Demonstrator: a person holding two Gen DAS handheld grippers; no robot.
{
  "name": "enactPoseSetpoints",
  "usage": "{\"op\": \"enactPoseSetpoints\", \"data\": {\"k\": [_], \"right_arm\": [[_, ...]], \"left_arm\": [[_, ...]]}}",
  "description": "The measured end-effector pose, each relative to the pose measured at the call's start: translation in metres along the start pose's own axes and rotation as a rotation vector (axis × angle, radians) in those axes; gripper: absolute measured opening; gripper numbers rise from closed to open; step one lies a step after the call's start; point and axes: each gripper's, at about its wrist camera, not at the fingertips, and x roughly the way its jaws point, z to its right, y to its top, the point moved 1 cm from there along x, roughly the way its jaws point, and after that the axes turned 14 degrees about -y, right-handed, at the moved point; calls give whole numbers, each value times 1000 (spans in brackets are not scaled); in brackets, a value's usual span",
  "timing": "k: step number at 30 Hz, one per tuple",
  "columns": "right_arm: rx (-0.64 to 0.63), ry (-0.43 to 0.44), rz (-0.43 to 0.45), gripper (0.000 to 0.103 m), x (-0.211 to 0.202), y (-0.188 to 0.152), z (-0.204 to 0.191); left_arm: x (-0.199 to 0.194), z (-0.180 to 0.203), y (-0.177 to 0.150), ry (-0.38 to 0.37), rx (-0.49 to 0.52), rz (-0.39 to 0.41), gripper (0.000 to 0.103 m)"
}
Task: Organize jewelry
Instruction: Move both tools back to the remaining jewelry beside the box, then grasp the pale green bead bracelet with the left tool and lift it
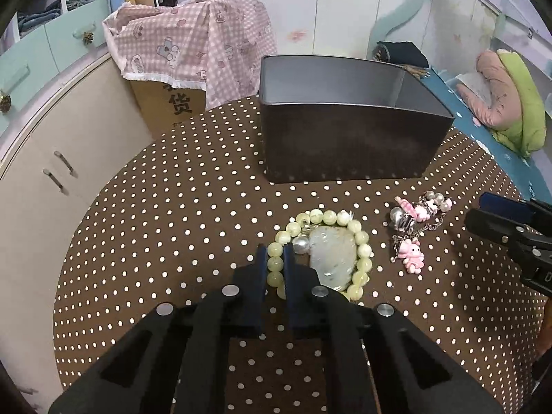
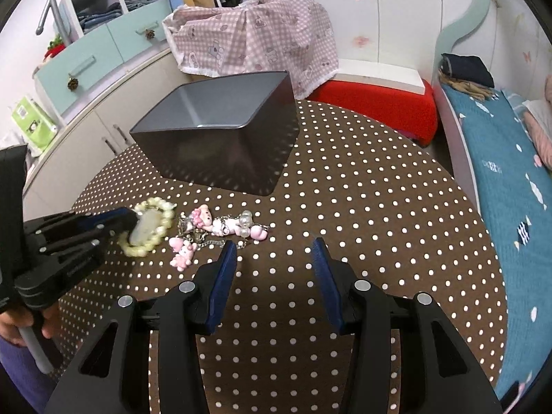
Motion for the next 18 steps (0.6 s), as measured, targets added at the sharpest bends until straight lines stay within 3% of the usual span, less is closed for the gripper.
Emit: {"op": "enactPoseSetpoints", "data": {"k": [6, 12, 18], "right_arm": [[-33, -12, -3, 45, 6, 1, -2], [-66, -36, -2, 45, 13, 9, -9], [-78, 5, 24, 45, 4, 10, -21]], "left_arm": [[-9, -12, 4, -85, -44, 36, 8], [-43, -16, 10, -236, -77, 116, 8], [-77, -12, 16, -323, -79, 194, 8]]}}
